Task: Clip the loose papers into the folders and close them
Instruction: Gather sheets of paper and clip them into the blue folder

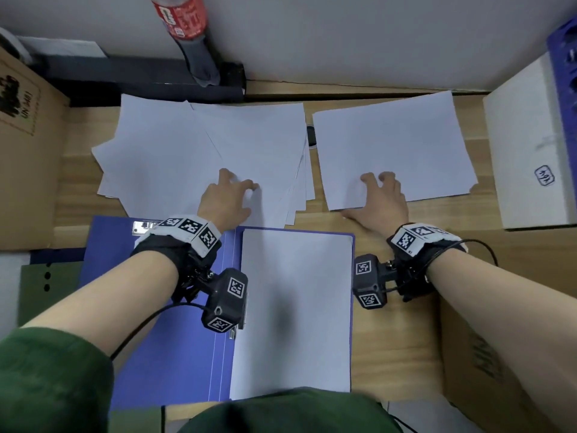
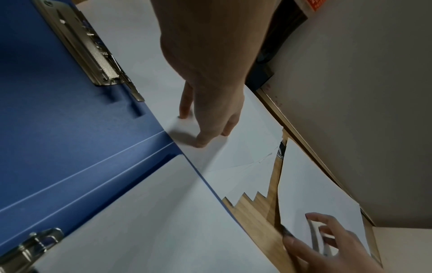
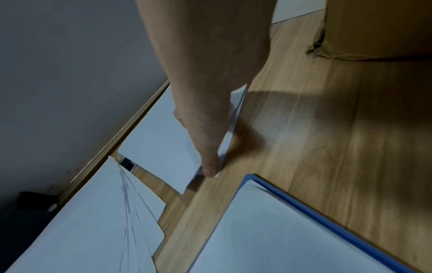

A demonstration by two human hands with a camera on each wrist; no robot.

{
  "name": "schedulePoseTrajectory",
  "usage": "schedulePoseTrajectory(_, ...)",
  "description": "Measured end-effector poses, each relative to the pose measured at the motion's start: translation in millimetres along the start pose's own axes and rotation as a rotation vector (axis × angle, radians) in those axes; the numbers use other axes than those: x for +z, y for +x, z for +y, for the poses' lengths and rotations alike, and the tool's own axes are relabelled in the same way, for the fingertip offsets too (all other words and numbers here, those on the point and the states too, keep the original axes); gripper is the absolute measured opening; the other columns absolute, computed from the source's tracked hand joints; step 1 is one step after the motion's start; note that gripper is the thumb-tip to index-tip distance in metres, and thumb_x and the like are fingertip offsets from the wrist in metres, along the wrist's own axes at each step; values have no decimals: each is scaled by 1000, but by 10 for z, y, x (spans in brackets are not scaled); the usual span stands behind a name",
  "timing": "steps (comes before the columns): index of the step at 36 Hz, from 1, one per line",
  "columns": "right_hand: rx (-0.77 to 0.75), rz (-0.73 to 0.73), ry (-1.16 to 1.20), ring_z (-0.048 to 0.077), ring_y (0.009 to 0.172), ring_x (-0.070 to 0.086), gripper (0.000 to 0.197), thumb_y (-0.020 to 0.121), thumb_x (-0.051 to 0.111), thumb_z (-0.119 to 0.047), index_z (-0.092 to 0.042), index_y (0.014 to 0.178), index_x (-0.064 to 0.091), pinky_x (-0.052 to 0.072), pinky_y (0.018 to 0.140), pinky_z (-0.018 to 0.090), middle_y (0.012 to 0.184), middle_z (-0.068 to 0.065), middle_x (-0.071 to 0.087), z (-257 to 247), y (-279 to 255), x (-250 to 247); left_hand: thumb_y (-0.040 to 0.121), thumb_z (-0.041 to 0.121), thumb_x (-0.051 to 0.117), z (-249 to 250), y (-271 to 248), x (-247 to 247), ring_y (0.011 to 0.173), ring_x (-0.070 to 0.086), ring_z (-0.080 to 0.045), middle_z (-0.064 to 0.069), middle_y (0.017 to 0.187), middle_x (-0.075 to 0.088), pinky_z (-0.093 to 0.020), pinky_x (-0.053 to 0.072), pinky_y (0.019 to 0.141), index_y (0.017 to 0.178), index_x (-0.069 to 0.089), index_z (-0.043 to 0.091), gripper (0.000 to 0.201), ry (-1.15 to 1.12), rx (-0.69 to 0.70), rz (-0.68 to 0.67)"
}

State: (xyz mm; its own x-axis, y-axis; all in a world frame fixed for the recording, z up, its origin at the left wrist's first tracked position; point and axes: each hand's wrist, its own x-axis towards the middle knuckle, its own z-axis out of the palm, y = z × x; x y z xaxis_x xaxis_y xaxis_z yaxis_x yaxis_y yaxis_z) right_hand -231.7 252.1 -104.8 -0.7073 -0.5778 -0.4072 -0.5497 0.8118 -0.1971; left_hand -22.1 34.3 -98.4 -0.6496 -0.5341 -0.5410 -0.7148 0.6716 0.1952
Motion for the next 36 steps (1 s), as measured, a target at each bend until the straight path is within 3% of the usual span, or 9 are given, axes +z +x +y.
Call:
schedulePoseTrajectory(9, -105, 103, -33, 33, 113, 44, 39, 89, 51, -39, -15, 120, 52, 47, 77, 42, 122, 12, 47, -170, -19, -49, 87, 40, 54, 23, -22, -28, 101, 59, -32, -9, 142, 30, -36, 44, 90, 136, 46, 36, 50, -29, -31, -4)
schedulePoseTrajectory(14, -150, 85, -12, 35, 99, 49, 26, 97, 37, -19, -3, 99, 56, 35, 64, 35, 103, 18, 54, -228, 30, -76, 87, 43, 50, 40, -32, -52, 104, 58, -32, -9, 143, 30, -35, 45, 89, 135, 47, 38, 48, -24, -39, -22)
schedulePoseTrajectory(19, -154, -23, 203, 27, 70, 42, 28, 96, 36, -11, -11, 68, 33, 26, 59, 30, 70, 9, 42, -244, -5, -140, 89, 43, 46, 79, -62, -102, 103, 56, -38, -6, 144, 29, -34, 46, 90, 131, 51, 41, 42, -67, -68, -33)
schedulePoseTrajectory(22, -111, -68, 443, 22, 65, 36, 30, 97, 35, -15, -11, 68, 33, 26, 62, 32, 64, 4, 37, -300, -96, -244, 92, 45, 42, 106, -63, -114, 106, 56, -38, -6, 143, 30, -33, 43, 92, 130, 53, 39, 40, -100, -87, -12)
schedulePoseTrajectory(24, -58, -81, 621, 27, 75, 50, 29, 97, 33, -22, -1, 87, 50, 39, 69, 37, 78, 14, 53, -339, -161, -319, 93, 43, 39, 144, -66, -106, 113, 52, -39, -8, 144, 31, -35, 40, 97, 130, 53, 35, 41, -163, -111, -15)
schedulePoseTrajectory(26, -33, -83, 742, 26, 94, 58, 31, 97, 32, -25, -8, 107, 57, 45, 84, 39, 101, 13, 63, -377, -213, -384, 92, 45, 34, 204, -77, -100, 125, 42, -37, -8, 144, 33, -38, 36, 102, 126, 57, 32, 44, -267, -137, -30)
schedulePoseTrajectory(30, -45, -4, 874, -6, 59, 43, 30, 102, 33, -20, -32, 76, 43, 33, 56, 9, 71, -14, 43, -406, -308, -512, 97, 41, 34, 516, -159, -239, 122, 50, -23, 0, 133, 56, -35, 38, 103, 115, 64, 24, 39, -700, -76, -51)
schedulePoseTrajectory(33, -54, 111, 956, -4, 55, 39, 33, 101, 35, -19, -27, 70, 37, 32, 55, 11, 67, -12, 37, -416, -375, -581, 99, 52, 34, 739, -244, -378, 106, 63, -26, -3, 128, 55, -34, 50, 95, 133, 51, 19, 51, -1250, -77, -259)
schedulePoseTrajectory(36, -115, 31, 965, -1, 66, 45, 21, 102, 36, -20, -20, 86, 50, 38, 64, 13, 77, -11, 48, -475, -470, -662, 88, 71, 38, 821, -263, -480, 106, 67, -33, -6, 130, 55, -49, 54, 91, 141, 40, 22, 73, -1585, -72, -338)
